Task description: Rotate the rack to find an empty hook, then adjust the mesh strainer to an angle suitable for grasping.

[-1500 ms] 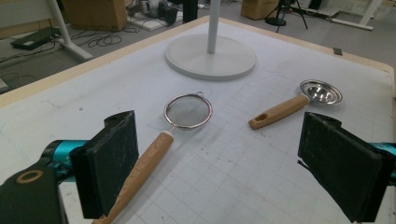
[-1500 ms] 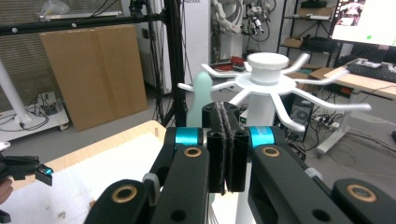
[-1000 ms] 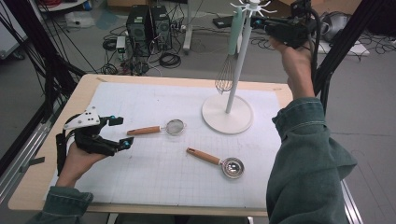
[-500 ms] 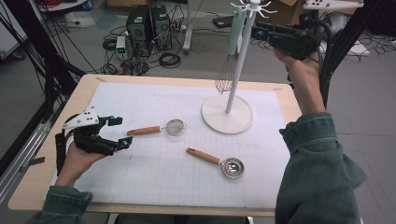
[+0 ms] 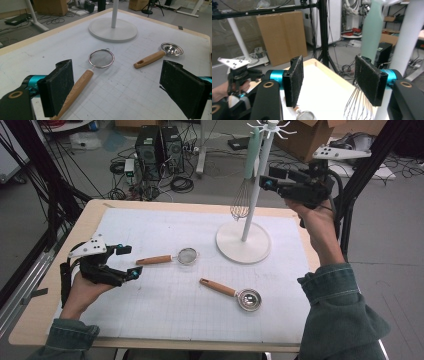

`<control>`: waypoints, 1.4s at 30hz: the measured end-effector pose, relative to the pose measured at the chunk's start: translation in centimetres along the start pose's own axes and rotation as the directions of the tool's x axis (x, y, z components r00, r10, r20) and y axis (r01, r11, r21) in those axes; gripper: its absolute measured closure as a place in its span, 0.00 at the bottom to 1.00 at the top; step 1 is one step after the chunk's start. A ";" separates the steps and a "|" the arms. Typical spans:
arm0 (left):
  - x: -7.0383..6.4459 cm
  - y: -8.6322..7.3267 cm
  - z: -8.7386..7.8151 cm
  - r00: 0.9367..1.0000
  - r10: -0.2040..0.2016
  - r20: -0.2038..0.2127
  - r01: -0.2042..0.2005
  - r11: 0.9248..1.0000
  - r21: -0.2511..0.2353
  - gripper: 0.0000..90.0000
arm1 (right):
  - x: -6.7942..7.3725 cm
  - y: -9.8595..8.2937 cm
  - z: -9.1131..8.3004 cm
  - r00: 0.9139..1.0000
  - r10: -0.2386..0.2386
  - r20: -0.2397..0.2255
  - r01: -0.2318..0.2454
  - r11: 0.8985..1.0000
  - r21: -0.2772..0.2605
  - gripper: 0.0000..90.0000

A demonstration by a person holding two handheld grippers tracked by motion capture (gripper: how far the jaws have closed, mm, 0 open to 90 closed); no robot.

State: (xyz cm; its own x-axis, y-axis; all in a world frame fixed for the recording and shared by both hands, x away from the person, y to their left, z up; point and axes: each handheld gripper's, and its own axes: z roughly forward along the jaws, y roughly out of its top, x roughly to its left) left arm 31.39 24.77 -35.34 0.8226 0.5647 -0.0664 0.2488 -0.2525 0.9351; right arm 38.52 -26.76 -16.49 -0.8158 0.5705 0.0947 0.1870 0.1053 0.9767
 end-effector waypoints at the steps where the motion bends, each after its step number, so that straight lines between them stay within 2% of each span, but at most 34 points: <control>1: 0.0 0.0 0.0 1.000 -0.001 -0.001 0.001 1.000 0.001 0.14 | 0.1 -0.3 0.0 1.000 0.001 -0.002 -0.001 1.000 0.006 0.44; 9: 0.0 0.0 0.1 1.000 -0.005 0.003 0.005 1.000 0.001 0.14 | 0.9 -2.7 0.3 1.000 -0.002 -0.029 0.002 1.000 0.014 0.41; 15: -0.1 0.0 0.2 1.000 0.000 0.007 0.000 1.000 0.006 0.14 | 1.5 -4.7 0.9 0.999 0.014 -0.051 -0.013 0.999 0.030 0.40; 23: 0.0 -0.1 0.1 1.000 -0.003 0.006 0.003 1.000 0.009 0.14 | 2.2 -6.8 1.6 0.998 0.018 -0.056 -0.014 0.997 0.070 0.38; 32: 0.0 -0.2 0.3 1.000 0.001 -0.001 -0.001 1.000 0.022 0.15 | 3.0 -9.2 1.5 0.998 0.018 -0.063 -0.011 0.995 0.102 0.35; 38: 0.1 -0.4 0.9 1.000 0.024 -0.013 -0.023 0.999 0.034 0.25 | 3.7 -11.3 0.7 0.998 0.025 -0.058 -0.017 0.992 0.125 0.33; 42: 0.6 -0.4 1.6 0.999 0.038 -0.006 -0.038 0.998 0.050 0.31 | 4.3 -12.7 0.0 0.999 0.024 -0.049 -0.017 0.990 0.138 0.32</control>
State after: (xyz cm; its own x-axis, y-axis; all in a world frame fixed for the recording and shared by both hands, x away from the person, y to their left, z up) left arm 32.57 23.95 -36.29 0.8286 0.5591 -0.0288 0.2426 -0.3123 0.9185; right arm 32.67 -25.63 -28.47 -0.8369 0.5323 0.1277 0.2749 0.2070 0.9389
